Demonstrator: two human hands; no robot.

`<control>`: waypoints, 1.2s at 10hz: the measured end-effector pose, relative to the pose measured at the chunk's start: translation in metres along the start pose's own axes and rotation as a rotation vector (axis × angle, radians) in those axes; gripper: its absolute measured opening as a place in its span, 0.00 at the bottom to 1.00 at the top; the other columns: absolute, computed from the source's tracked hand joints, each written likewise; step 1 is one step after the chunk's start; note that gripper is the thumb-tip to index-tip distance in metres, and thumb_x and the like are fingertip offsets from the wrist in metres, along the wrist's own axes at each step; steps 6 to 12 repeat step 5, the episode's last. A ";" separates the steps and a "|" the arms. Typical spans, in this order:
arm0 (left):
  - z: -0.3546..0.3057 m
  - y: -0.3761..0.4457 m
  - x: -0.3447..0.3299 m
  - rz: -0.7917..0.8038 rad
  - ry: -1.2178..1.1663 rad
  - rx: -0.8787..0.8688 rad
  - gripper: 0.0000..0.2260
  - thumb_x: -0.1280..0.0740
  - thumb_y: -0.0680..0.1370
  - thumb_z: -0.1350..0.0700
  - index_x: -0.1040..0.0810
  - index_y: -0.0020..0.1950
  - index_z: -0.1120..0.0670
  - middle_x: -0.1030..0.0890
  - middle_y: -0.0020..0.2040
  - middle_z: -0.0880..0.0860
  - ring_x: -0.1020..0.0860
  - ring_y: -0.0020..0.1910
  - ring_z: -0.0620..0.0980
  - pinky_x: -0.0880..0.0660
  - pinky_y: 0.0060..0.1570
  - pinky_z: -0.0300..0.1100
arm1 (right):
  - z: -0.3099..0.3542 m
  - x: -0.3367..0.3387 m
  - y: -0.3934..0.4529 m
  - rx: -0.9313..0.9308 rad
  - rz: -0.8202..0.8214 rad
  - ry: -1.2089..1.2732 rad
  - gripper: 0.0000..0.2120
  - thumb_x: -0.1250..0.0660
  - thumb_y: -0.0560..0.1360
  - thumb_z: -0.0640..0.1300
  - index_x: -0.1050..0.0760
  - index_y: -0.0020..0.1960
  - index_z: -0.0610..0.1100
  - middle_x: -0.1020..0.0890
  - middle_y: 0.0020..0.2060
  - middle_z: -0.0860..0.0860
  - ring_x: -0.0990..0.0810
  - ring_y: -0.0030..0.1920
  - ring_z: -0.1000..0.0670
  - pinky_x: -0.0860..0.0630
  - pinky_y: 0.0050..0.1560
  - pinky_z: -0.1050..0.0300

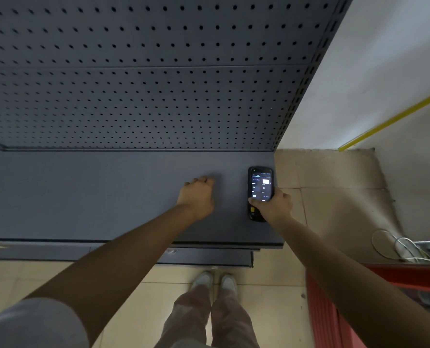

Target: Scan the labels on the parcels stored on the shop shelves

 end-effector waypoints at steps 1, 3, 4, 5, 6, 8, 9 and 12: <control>0.000 -0.008 0.011 -0.027 0.005 0.007 0.22 0.37 0.76 0.59 0.34 0.70 0.59 0.29 0.67 0.58 0.29 0.64 0.58 0.32 0.62 0.49 | 0.005 0.010 -0.007 0.027 -0.033 -0.004 0.38 0.28 0.69 0.56 0.35 0.71 0.39 0.29 0.65 0.39 0.32 0.66 0.40 0.33 0.67 0.44; 0.003 -0.030 0.038 -0.108 -0.013 0.017 0.23 0.37 0.76 0.60 0.35 0.72 0.58 0.28 0.66 0.58 0.28 0.63 0.58 0.31 0.61 0.48 | 0.034 0.036 -0.032 0.190 -0.124 -0.120 0.28 0.30 0.73 0.47 0.32 0.68 0.38 0.29 0.64 0.37 0.32 0.64 0.37 0.34 0.64 0.50; 0.005 -0.046 0.052 -0.133 -0.023 0.013 0.24 0.37 0.76 0.60 0.36 0.73 0.57 0.29 0.67 0.57 0.29 0.64 0.58 0.31 0.62 0.48 | 0.049 0.041 -0.049 0.247 -0.112 -0.215 0.25 0.32 0.74 0.46 0.32 0.68 0.39 0.29 0.64 0.38 0.32 0.65 0.39 0.35 0.63 0.52; 0.012 -0.058 0.065 -0.183 -0.010 -0.001 0.23 0.37 0.77 0.58 0.35 0.72 0.57 0.28 0.67 0.57 0.29 0.64 0.57 0.32 0.63 0.48 | 0.061 0.036 -0.064 0.327 -0.103 -0.315 0.22 0.35 0.74 0.48 0.30 0.66 0.43 0.26 0.62 0.42 0.30 0.62 0.41 0.35 0.60 0.53; 0.012 -0.058 0.065 -0.183 -0.010 -0.001 0.23 0.37 0.77 0.58 0.35 0.72 0.57 0.28 0.67 0.57 0.29 0.64 0.57 0.32 0.63 0.48 | 0.061 0.036 -0.064 0.327 -0.103 -0.315 0.22 0.35 0.74 0.48 0.30 0.66 0.43 0.26 0.62 0.42 0.30 0.62 0.41 0.35 0.60 0.53; 0.012 -0.058 0.065 -0.183 -0.010 -0.001 0.23 0.37 0.77 0.58 0.35 0.72 0.57 0.28 0.67 0.57 0.29 0.64 0.57 0.32 0.63 0.48 | 0.061 0.036 -0.064 0.327 -0.103 -0.315 0.22 0.35 0.74 0.48 0.30 0.66 0.43 0.26 0.62 0.42 0.30 0.62 0.41 0.35 0.60 0.53; 0.012 -0.058 0.065 -0.183 -0.010 -0.001 0.23 0.37 0.77 0.58 0.35 0.72 0.57 0.28 0.67 0.57 0.29 0.64 0.57 0.32 0.63 0.48 | 0.061 0.036 -0.064 0.327 -0.103 -0.315 0.22 0.35 0.74 0.48 0.30 0.66 0.43 0.26 0.62 0.42 0.30 0.62 0.41 0.35 0.60 0.53; 0.012 -0.058 0.065 -0.183 -0.010 -0.001 0.23 0.37 0.77 0.58 0.35 0.72 0.57 0.28 0.67 0.57 0.29 0.64 0.57 0.32 0.63 0.48 | 0.061 0.036 -0.064 0.327 -0.103 -0.315 0.22 0.35 0.74 0.48 0.30 0.66 0.43 0.26 0.62 0.42 0.30 0.62 0.41 0.35 0.60 0.53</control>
Point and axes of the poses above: each hand's wrist, its own y-axis towards the middle knuckle, its own x-axis out of the back of the hand, z = x × y, the point moved 10 cm from there along y, towards the middle knuckle
